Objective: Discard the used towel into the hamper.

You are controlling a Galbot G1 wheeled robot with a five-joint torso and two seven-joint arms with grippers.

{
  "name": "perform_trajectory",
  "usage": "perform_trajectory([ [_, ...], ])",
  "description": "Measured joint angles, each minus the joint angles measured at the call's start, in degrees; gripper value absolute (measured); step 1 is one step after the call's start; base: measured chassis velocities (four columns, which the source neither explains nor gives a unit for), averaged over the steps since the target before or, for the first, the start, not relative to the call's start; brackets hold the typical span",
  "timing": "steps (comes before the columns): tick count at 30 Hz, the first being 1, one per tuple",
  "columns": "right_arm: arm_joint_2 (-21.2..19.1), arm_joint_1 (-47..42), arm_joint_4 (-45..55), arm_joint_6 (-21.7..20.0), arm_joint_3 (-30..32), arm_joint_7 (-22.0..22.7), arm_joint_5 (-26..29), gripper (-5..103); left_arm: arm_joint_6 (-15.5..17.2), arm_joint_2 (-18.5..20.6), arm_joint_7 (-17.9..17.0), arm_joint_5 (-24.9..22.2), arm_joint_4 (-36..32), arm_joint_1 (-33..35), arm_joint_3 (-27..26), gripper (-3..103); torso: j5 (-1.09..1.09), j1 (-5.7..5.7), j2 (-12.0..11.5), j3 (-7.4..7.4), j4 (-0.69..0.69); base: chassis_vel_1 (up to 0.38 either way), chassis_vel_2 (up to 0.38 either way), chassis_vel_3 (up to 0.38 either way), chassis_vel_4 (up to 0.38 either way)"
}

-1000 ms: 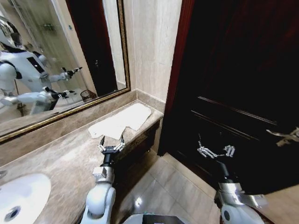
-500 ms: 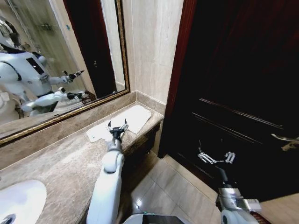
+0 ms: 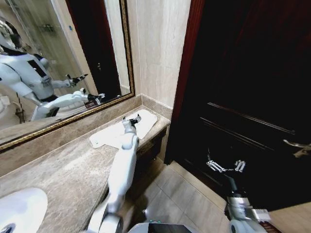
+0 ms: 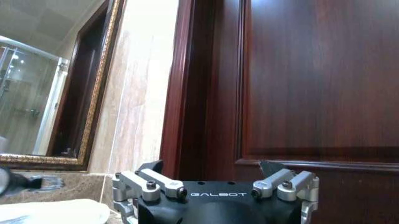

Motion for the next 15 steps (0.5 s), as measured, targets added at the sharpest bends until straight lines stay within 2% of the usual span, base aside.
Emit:
perform_trajectory([
  [2,0.05,0.01,0.1,-0.11,0.01,-0.02,0.04,100,0.59,0.05,-0.1,-0.74,1.25,-1.18,0.58,99,0.0,0.0,0.0,0.0,0.0,0.0,0.0,0.0,0.0],
  [6,0.2,0.25,-0.06,-0.4,0.12,0.29,0.09,100,2.44,1.8,-0.1,-4.79,9.52,-6.69,2.41,101,-0.01,0.0,0.0,0.0,0.0,0.0,0.0,0.0,0.0],
  [7,0.2,0.25,-0.06,-0.4,0.12,0.29,0.09,100,2.44,1.8,-0.1,-4.79,9.52,-6.69,2.41,101,-0.01,0.0,0.0,0.0,0.0,0.0,0.0,0.0,0.0],
  [10,0.21,0.23,0.81,-2.77,-0.33,3.4,-0.08,100,4.79,4.67,1.79,-10.47,14.6,-10.82,4.5,100,0.0,0.0,0.0,0.0,0.0,0.0,0.0,0.0,0.0],
  [13,0.22,0.22,1.16,-3.27,-0.41,3.79,0.44,100,5.79,5.88,2.19,-12.92,16.65,-12.59,5.28,99,-0.01,0.0,0.0,-0.01,0.0,0.0,0.0,0.0,0.0],
  [15,0.23,0.24,1.12,-3.2,-0.13,3.48,0.73,100,9.09,8.39,4.3,-16.92,18.22,-14.1,7.21,99,0.0,0.0,0.0,-0.01,0.0,0.0,0.0,0.0,0.0],
])
